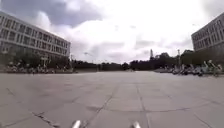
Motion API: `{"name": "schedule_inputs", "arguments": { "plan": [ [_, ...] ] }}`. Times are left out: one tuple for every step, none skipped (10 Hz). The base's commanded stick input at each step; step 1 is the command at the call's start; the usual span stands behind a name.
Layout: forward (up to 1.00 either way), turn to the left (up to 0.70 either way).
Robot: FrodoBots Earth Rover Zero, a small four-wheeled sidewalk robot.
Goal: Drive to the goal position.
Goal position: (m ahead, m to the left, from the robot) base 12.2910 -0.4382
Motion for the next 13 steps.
{"name": "schedule_inputs", "arguments": {
  "plan": [
    [0.70,0.00],
    [0.70,0.00],
    [0.70,0.00],
    [0.70,0.00],
    [0.70,0.00],
    [0.70,0.00],
    [0.70,0.00],
    [0.70,0.00],
    [0.70,0.00],
    [0.70,0.00],
    [0.70,0.00],
    [0.70,0.00],
    [0.70,0.00]
  ]
}}
